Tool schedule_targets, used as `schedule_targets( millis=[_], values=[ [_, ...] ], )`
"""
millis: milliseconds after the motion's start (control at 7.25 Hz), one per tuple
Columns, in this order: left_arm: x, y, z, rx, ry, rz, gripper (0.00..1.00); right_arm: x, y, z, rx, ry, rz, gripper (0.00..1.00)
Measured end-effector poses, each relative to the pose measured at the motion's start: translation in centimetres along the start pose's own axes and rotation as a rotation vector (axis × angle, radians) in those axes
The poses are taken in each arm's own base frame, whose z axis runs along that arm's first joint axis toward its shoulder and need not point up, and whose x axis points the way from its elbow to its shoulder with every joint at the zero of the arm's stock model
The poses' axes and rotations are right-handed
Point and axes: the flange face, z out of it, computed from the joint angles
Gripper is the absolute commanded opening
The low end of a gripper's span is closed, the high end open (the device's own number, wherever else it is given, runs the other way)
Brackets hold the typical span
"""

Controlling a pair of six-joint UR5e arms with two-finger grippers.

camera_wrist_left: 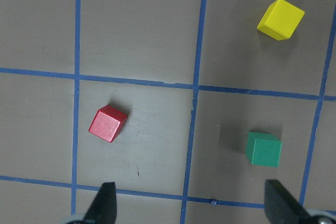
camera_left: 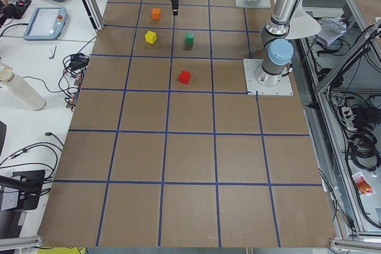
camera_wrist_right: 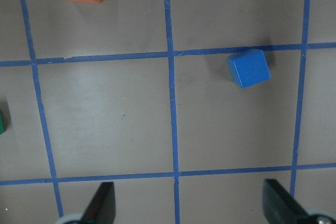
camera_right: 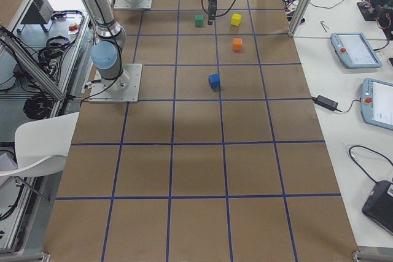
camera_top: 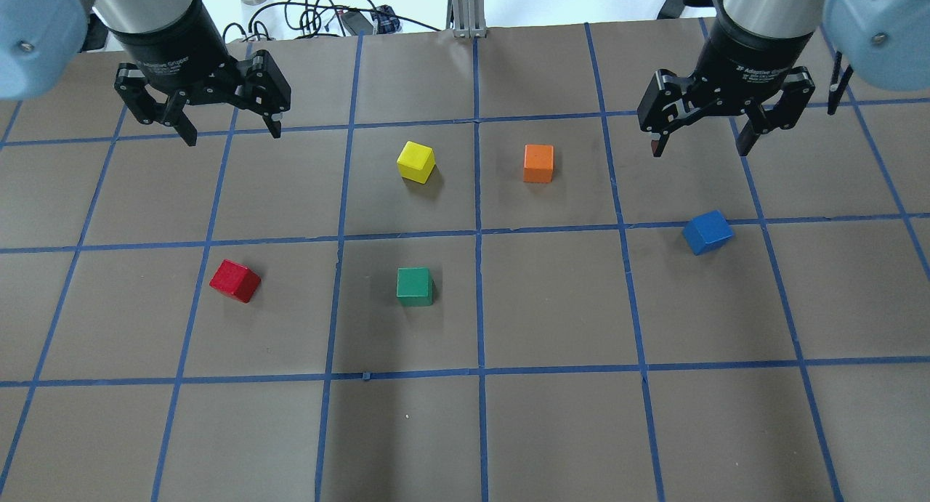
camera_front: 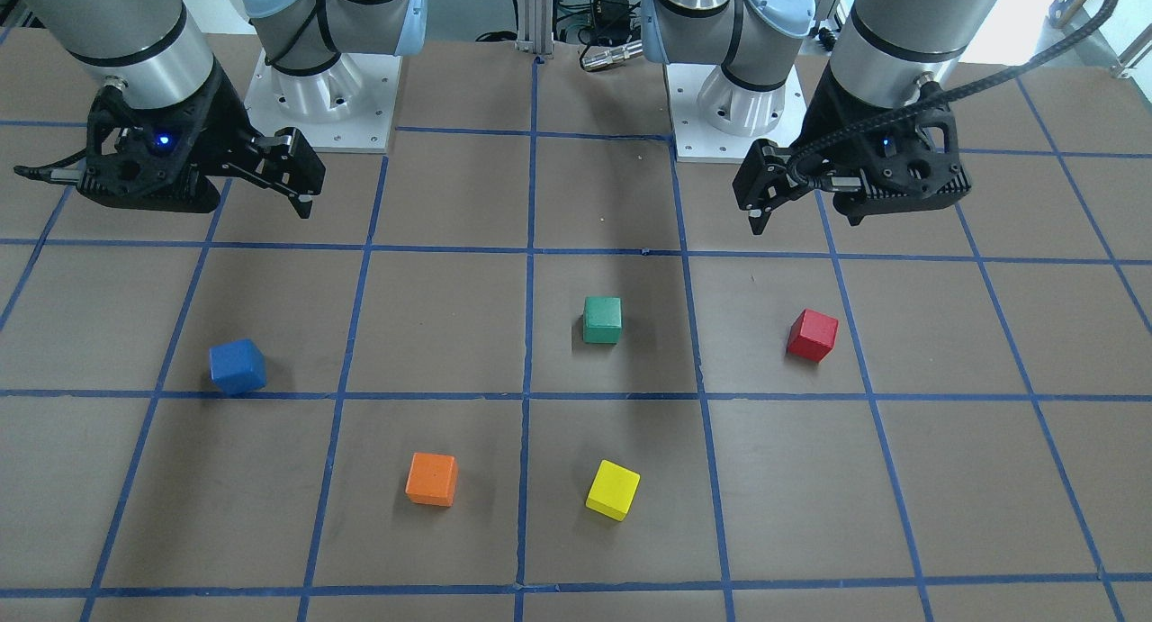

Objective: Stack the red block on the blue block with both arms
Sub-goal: 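Move the left gripper down toward the red cube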

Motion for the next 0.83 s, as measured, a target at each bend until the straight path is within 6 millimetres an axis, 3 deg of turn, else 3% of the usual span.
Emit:
schedule_targets(
  millis=[828],
  values=[
    [-0.5, 1.4, 0.9, -0.055, 0.030, 0.052, 1.00, -0.1, 0.0, 0.0, 0.005, -0.007, -0.001, 1.00]
  ],
)
